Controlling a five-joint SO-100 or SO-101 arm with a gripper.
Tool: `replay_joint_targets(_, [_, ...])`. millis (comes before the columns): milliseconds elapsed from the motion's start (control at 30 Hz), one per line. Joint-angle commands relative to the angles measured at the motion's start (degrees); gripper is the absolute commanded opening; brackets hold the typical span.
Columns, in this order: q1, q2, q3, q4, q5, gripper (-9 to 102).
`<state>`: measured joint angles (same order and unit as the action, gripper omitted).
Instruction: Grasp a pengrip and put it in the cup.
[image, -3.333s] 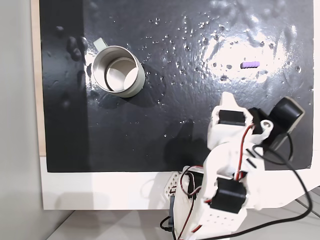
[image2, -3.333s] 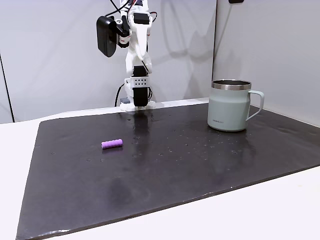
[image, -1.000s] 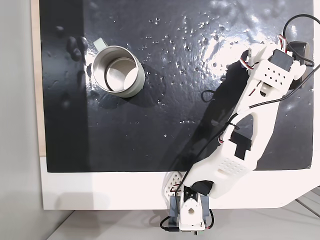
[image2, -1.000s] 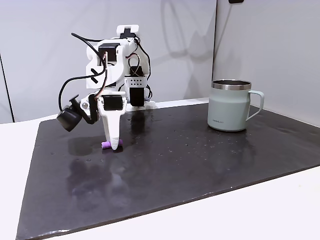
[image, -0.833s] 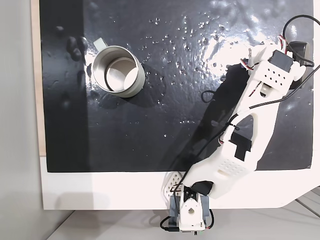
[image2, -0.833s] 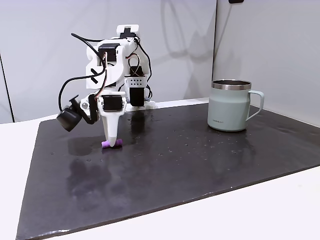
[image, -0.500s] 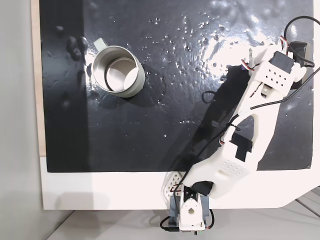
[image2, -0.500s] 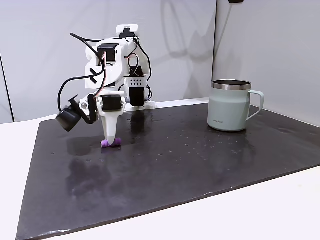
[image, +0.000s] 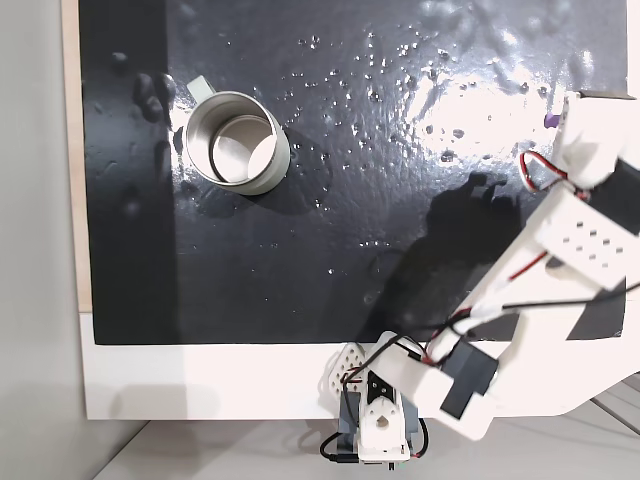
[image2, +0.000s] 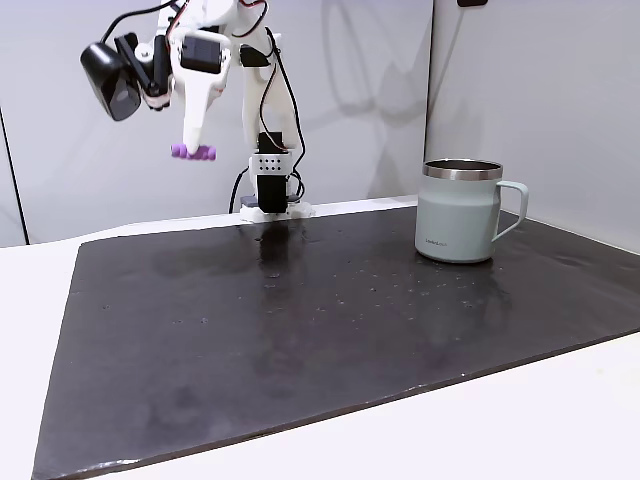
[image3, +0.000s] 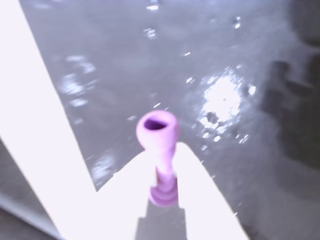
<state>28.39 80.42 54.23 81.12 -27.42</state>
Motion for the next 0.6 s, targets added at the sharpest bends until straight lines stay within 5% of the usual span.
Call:
replay_joint_targets(0, [-1.5, 10.0, -2.3, 2.0, 1.5, 0])
replay_joint_targets(200, [-5.3, 15.1, 4.7, 2.8, 4.7, 0])
replay_joint_targets(567, [-28.3, 11.0, -12.1, 15.6, 15.9, 0])
